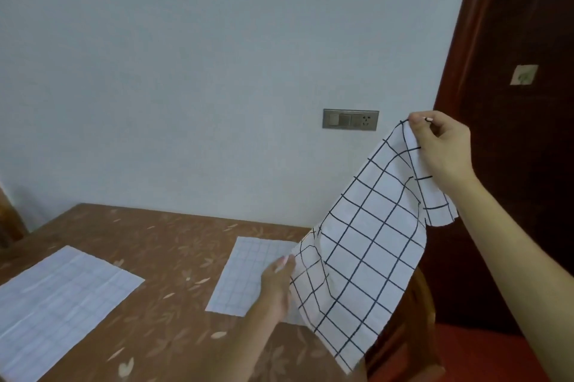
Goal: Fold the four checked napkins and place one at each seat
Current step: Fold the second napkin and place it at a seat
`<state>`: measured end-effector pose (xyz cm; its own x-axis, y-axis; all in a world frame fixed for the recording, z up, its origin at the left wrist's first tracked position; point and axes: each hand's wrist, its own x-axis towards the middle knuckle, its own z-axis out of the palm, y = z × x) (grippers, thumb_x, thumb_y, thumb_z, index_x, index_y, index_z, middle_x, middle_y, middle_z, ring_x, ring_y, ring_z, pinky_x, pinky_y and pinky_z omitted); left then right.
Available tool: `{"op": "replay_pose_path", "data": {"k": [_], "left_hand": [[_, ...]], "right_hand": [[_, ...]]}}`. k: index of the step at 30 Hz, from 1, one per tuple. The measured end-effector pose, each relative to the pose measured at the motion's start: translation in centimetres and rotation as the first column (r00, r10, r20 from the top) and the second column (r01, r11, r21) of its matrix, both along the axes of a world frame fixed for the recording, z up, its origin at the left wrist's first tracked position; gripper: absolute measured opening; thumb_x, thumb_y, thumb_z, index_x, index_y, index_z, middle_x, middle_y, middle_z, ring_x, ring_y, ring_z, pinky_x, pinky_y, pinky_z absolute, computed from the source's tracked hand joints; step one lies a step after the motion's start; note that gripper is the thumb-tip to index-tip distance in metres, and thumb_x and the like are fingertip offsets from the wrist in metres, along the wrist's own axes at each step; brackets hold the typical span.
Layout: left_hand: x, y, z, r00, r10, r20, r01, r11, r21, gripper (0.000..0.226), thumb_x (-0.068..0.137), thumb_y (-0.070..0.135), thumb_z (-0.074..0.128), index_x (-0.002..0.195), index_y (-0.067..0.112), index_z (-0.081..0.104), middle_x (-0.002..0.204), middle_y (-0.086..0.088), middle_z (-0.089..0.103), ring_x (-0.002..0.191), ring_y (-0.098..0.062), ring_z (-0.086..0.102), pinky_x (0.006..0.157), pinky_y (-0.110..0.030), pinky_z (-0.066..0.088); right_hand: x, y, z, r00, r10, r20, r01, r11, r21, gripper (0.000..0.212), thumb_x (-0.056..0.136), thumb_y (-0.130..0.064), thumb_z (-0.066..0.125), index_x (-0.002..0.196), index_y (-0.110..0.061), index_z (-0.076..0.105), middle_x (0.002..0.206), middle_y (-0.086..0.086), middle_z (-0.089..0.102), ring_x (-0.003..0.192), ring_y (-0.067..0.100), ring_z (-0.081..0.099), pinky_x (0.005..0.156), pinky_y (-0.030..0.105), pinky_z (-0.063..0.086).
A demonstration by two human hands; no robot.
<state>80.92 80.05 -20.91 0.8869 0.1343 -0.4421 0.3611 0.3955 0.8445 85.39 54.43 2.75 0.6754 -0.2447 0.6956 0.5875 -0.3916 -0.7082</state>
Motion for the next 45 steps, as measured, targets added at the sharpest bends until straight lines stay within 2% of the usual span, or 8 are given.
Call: {"op": "replay_pose_path", "data": {"k": [8,14,22,26,30,32,39,45], "left_hand": [[1.9,8.7,5.4,0.959,0.171,0.224,-0.198,0.975,0.103,0.038,0.081,0.034,0.077,0.116,0.019,0.073,0.132,-0.01,0.066,0.12,-0.027,0.063,0.11,-0.046,0.045],[2.3,13.9,9.0,0.9,0.233,0.367,-0.316,0.93,0.185,0.018,0.095,0.017,0.068,0.11,0.008,0.073,0.108,-0.002,0.075,0.088,-0.007,0.073,0.081,-0.024,0.059],[2.3,12.5,9.9,0.917,0.045,0.397,-0.379,0.41,0.83,0.055,0.1,0.051,0.048,0.119,0.003,0.067,0.11,-0.016,0.07,0.105,-0.03,0.065,0.086,-0.038,0.051],[1.1,6.4,12.7,0.805,-0.346,0.482,-0.284,0.487,0.826,0.053,0.093,0.058,0.057,0.132,0.021,0.058,0.134,0.003,0.057,0.127,-0.012,0.051,0.11,-0.035,0.042],[0.3,0.3,16.0,0.651,-0.544,0.53,-0.248,0.507,0.825,0.054,0.083,0.048,0.077,0.127,0.023,0.059,0.11,0.019,0.061,0.102,0.014,0.052,0.088,-0.006,0.039],[0.2,-1.7,17.1,0.612,-0.518,0.597,-0.26,0.582,0.771,0.042,0.084,0.036,0.08,0.118,0.02,0.063,0.083,0.02,0.06,0.079,0.014,0.054,0.071,-0.008,0.041],[1.9,-0.8,17.1,0.673,-0.331,0.661,-0.187,0.789,0.585,0.016,0.082,0.02,0.082,0.096,0.019,0.074,0.09,0.0,0.077,0.089,-0.023,0.072,0.081,-0.045,0.058],[2.0,1.8,17.4,0.7,-0.289,0.653,-0.126,0.85,0.511,0.018,0.084,0.011,0.08,0.101,0.013,0.074,0.097,0.002,0.079,0.094,-0.016,0.074,0.075,-0.025,0.059]], "right_hand": [[1.0,-2.5,-3.2,0.996,-0.04,-0.078,0.039,0.999,-0.015,0.021,0.099,-0.023,0.059,0.102,-0.006,0.071,0.079,0.01,0.058,0.066,0.007,0.048,0.056,0.006,0.038],[1.3,-3.3,-4.8,0.989,-0.068,-0.134,0.064,0.997,-0.033,0.019,0.098,-0.021,0.06,0.102,-0.006,0.072,0.068,-0.012,0.059,0.057,-0.01,0.054,0.06,0.006,0.04],[0.6,0.4,-4.0,0.992,-0.024,-0.123,-0.002,0.979,-0.205,0.021,0.096,-0.023,0.062,0.097,-0.007,0.074,0.075,0.003,0.067,0.066,0.004,0.056,0.06,0.011,0.04],[-0.4,4.4,-2.6,0.985,0.119,-0.129,-0.153,0.939,-0.306,0.013,0.092,-0.022,0.068,0.087,-0.014,0.076,0.062,-0.006,0.061,0.057,0.002,0.049,0.057,0.01,0.037],[-1.6,7.7,-1.5,0.953,0.266,-0.146,-0.303,0.871,-0.388,0.01,0.09,-0.022,0.071,0.082,-0.02,0.075,0.059,-0.018,0.063,0.056,0.001,0.052,0.057,0.011,0.037],[-2.0,8.6,-0.9,0.934,0.32,-0.159,-0.357,0.848,-0.392,0.008,0.09,-0.024,0.071,0.083,-0.02,0.075,0.068,-0.01,0.07,0.064,0.003,0.06,0.062,0.02,0.046],[-1.9,5.0,-0.3,0.918,0.12,-0.378,-0.318,0.79,-0.524,0.05,0.065,-0.057,0.083,0.108,-0.038,0.067,0.092,-0.009,0.07,0.089,0.007,0.065,0.079,0.025,0.051],[-1.5,1.4,-1.0,0.867,0.194,-0.459,-0.4,0.821,-0.407,0.021,0.077,-0.041,0.082,0.082,-0.022,0.075,0.082,0.003,0.074,0.063,0.013,0.058,0.066,0.026,0.043]]}}
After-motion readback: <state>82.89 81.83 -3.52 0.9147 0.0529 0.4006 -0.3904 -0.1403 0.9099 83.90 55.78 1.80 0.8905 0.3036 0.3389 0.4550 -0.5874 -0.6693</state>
